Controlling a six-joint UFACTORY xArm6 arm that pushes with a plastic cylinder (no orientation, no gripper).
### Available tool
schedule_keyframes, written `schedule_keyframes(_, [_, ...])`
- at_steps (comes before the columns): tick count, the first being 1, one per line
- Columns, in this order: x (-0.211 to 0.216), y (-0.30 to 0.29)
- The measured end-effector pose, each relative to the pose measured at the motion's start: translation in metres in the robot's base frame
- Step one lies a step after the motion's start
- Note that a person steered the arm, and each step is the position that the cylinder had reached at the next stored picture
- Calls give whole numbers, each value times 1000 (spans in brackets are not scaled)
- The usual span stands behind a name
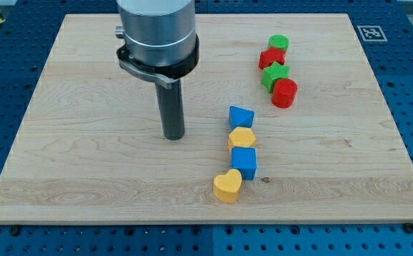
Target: Push the yellow heart upwards
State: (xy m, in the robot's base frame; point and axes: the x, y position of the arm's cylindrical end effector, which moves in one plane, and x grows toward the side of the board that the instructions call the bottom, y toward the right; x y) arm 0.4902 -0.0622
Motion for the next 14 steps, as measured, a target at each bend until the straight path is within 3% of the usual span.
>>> schedule_keyframes(2, [-92, -67])
schedule_keyframes(6, [-97, -33])
schedule_keyframes(7, [-85, -25])
schedule_keyframes(8, [-12, -24])
schedule_keyframes(9, [71, 14])
schedule_keyframes(10, [119, 60])
schedule_keyframes(13, [129, 91])
schedule_keyframes(14, [101, 124])
